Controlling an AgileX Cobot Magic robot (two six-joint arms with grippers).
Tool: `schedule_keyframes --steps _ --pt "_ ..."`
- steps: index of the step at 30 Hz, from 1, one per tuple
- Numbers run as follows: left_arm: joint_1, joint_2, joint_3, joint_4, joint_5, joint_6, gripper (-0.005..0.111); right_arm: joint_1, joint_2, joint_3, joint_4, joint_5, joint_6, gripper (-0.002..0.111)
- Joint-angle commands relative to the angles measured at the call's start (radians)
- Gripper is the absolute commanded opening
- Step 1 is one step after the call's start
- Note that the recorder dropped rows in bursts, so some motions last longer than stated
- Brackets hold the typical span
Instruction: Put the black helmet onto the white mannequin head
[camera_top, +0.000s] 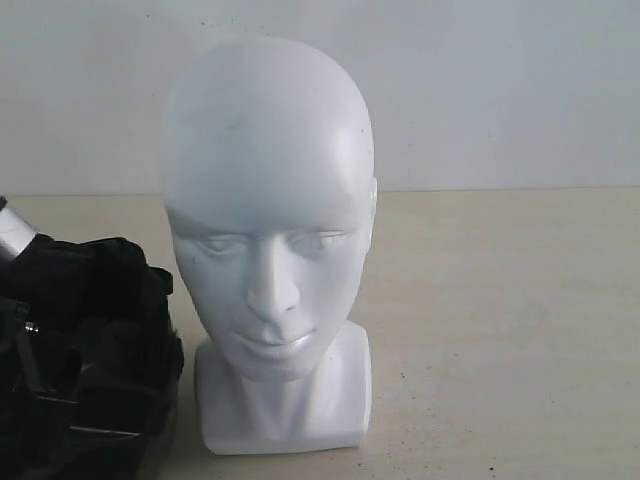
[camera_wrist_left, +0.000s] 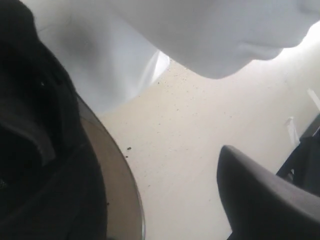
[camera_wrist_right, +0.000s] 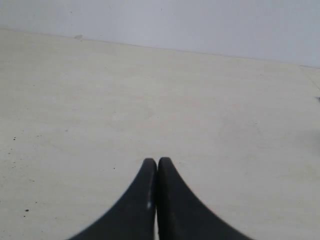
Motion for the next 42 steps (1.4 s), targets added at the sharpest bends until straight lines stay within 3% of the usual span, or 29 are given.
schedule_keyframes --steps 1,7,11,15,22,25,33,37,42 --pt "-0.002 0.021 -0.007 -0.025 -0.023 0.008 0.07 -0.004 -0.005 0.0 -0.003 -0.011 0.0 0.0" --pt "-0.026 0.062 -0.007 -0.014 -0.041 0.008 0.07 -0.004 -0.005 0.0 -0.003 -0.011 0.0 0.0" --pt "-0.026 0.05 -0.007 0.081 -0.004 -0.053 0.067 -0.004 -0.005 0.0 -0.003 -0.011 0.0 0.0" --pt "-0.024 -0.011 -0.007 0.245 0.018 -0.19 0.066 -0.004 -0.005 0.0 -0.003 -0.011 0.0 0.0" --pt "-0.024 -0.183 -0.007 0.298 0.054 -0.328 0.064 -0.004 -0.005 0.0 -0.003 -0.011 0.0 0.0" --pt "-0.024 -0.24 -0.007 0.364 0.075 -0.421 0.053 -0.004 -0.005 0.0 -0.003 -0.011 0.0 0.0" --pt "-0.024 -0.263 -0.003 0.471 0.192 -0.56 0.004 -0.004 -0.005 0.0 -0.003 -0.008 0.0 0.0" --pt "-0.024 -0.263 0.023 0.608 0.17 -0.66 0.004 -0.004 -0.005 0.0 -0.003 -0.008 0.0 0.0" --pt "-0.024 -0.261 0.051 0.625 0.144 -0.727 0.004 -0.004 -0.005 0.0 -0.003 -0.008 0.0 0.0"
